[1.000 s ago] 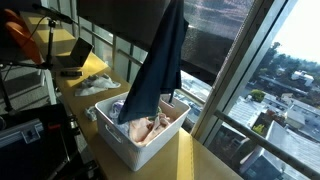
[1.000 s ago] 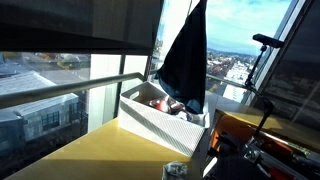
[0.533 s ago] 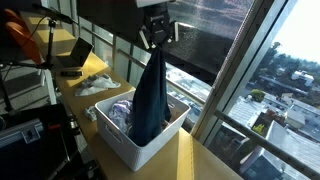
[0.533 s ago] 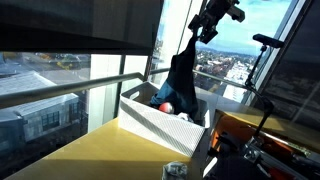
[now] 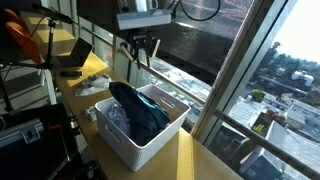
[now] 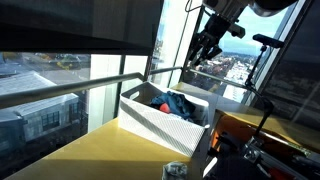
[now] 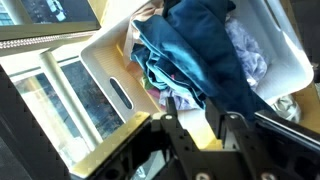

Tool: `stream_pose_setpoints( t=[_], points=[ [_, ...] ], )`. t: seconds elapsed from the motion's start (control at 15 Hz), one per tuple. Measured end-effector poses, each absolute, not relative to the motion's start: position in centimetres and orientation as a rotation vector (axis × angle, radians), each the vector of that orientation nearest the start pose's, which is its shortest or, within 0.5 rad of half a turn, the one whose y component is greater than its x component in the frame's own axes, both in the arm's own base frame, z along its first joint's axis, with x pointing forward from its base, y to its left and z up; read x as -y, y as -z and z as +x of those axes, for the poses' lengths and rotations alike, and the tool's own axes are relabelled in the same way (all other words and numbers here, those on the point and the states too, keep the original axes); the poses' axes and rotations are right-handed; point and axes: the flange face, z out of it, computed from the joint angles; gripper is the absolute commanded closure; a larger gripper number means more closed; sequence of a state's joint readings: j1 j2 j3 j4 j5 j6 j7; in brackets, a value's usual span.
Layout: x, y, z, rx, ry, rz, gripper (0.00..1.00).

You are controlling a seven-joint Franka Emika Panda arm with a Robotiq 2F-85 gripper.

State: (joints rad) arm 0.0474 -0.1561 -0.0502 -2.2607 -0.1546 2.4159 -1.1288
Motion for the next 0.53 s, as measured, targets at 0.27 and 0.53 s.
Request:
stream_pose_setpoints(
  t=[0.27, 0.53],
  points=[
    [-3.2, -45.8, 51.5, 2.027, 0.354, -2.705, 0.01],
    [-10.0, -40.2, 49.7, 2.116, 0.286, -2.581, 0.00]
  ],
)
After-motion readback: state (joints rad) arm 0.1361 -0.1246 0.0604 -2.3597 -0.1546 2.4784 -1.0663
